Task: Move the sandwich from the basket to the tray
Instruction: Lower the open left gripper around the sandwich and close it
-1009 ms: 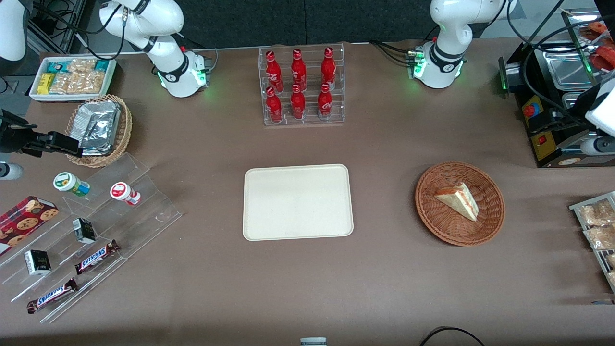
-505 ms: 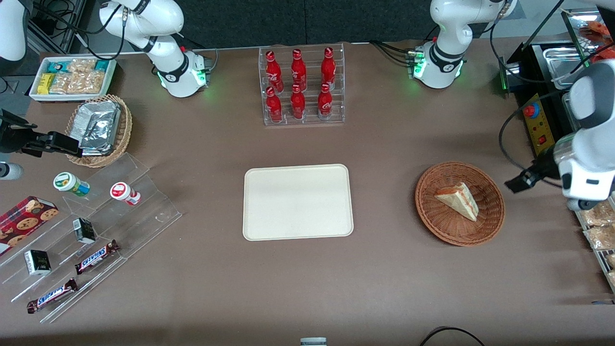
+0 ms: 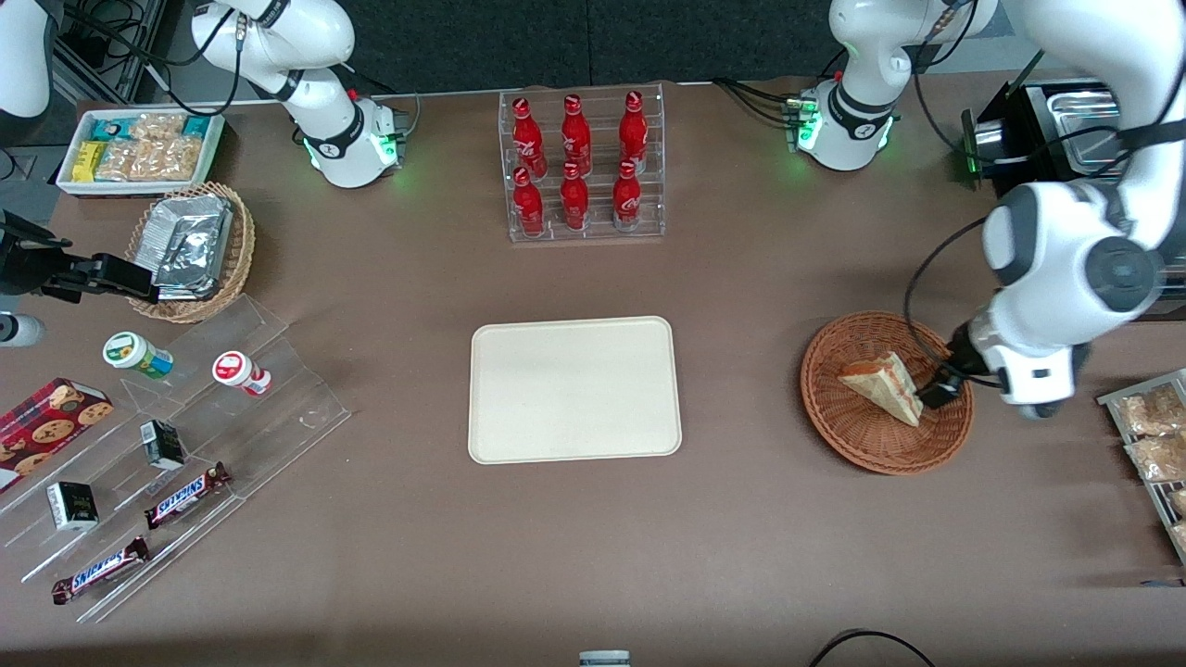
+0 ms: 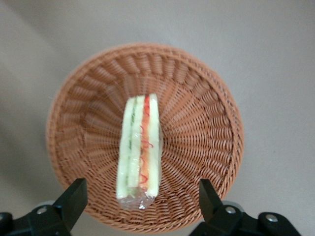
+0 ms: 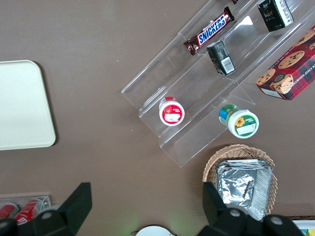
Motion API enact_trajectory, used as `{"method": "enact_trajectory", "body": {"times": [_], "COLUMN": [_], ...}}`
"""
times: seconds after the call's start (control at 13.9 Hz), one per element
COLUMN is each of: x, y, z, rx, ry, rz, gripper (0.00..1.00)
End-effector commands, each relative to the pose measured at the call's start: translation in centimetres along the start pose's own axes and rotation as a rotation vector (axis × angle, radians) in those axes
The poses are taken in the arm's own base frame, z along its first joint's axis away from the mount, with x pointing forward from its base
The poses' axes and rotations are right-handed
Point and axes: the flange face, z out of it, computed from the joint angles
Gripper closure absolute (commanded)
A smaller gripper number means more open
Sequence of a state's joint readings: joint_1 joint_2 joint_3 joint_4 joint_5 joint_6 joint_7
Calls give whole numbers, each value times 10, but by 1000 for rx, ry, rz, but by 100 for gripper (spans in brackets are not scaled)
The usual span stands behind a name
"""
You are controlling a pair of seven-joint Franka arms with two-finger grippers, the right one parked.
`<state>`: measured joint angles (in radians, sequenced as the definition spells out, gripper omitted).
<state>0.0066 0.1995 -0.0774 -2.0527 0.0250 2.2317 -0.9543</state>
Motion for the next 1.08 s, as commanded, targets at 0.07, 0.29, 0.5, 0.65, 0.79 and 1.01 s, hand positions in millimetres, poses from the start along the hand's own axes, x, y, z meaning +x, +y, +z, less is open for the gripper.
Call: {"method": "enact_trajectory", "body": {"times": [0.07,0.29,0.5,0.65,0.79,1.01], "x": [-16,-19,-21,-22,-23,-32], "y": [-11,-14,-17,-17,-16,-12], "z": [30,47,55,63,72,80], "rx": [-46,-27,-21,-13,-4,10], "ry": [37,21,16,9,1,-5], "rz": [-10,-9,-9,-10,-13,8], "gripper": [0,0,0,0,0,1]}}
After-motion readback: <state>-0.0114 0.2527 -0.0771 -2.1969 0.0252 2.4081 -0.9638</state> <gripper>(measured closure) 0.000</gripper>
